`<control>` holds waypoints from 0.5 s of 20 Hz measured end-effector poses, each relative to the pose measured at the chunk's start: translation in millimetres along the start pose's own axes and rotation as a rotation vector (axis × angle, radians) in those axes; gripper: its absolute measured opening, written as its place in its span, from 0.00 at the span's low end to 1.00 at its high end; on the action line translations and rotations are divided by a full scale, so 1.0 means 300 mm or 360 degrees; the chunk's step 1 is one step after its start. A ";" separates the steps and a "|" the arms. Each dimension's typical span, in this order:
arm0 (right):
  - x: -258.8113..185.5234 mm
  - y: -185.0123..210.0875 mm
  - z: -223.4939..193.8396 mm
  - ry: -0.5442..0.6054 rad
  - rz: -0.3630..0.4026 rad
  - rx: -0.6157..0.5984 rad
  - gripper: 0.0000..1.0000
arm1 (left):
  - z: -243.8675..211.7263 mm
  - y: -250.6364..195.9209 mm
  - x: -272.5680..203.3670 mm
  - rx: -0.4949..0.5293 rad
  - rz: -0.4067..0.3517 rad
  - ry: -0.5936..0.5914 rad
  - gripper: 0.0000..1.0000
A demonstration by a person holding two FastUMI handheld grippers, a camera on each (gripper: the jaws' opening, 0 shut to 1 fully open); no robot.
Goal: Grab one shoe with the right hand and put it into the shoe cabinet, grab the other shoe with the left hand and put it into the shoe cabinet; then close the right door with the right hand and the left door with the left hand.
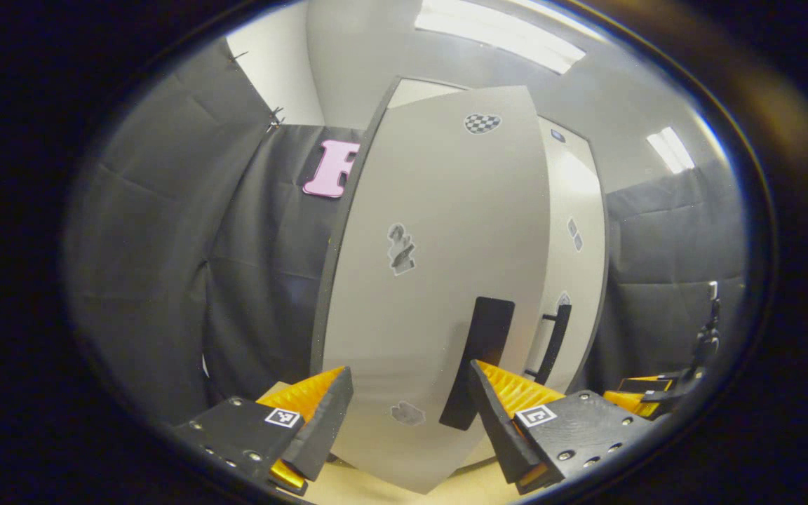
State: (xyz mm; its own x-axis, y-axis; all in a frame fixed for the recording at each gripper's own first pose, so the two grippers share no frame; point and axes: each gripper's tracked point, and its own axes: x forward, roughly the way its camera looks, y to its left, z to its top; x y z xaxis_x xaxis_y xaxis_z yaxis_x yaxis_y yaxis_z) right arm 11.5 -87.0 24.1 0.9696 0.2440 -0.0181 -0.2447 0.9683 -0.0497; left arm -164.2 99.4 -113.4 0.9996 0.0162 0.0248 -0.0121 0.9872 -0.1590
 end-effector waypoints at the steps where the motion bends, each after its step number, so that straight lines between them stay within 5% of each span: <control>1: -0.005 -0.020 0.005 -0.0008 0.0005 -0.0001 0.96 | -0.004 -0.019 0.009 0.0011 0.0030 0.0001 0.99; 2: -0.012 -0.039 0.009 -0.0015 0.0010 -0.0003 0.96 | -0.011 -0.042 0.006 0.0013 0.0051 -0.0005 0.89; 5: -0.022 -0.081 0.028 -0.0047 0.0050 0.0006 0.92 | -0.010 -0.063 -0.035 0.0024 0.0159 -0.0027 0.99; 10: -0.017 -0.099 0.061 -0.0082 0.0146 -0.0009 0.96 | -0.019 -0.036 -0.212 0.0039 0.0336 -0.0015 0.99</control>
State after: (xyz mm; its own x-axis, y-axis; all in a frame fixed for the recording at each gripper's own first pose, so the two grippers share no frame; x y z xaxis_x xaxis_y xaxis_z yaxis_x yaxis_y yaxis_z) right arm 14.0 -116.2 44.1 0.9422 0.3339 0.0286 -0.3320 0.9416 -0.0556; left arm -227.5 87.0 -118.8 0.9745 0.2245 0.0031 -0.2220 0.9653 -0.1375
